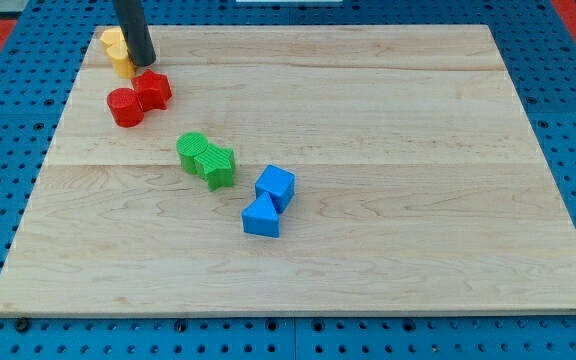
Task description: Separate the red blocks
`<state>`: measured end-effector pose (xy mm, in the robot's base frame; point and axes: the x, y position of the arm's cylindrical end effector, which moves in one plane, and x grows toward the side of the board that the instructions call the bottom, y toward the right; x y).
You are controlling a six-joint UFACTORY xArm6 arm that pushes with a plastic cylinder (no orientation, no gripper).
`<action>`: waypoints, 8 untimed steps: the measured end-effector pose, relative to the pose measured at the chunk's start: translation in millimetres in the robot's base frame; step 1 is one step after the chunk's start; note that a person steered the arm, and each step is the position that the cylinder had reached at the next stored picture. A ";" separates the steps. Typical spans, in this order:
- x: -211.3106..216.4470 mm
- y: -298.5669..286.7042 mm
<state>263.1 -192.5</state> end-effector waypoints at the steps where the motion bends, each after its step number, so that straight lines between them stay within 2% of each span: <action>1: -11.6 17.6; 2: -28.2 43.8; 4: -28.2 45.6; 5: -8.1 36.2; 7: 55.1 -29.0; 8: 66.7 16.2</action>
<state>329.9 -176.3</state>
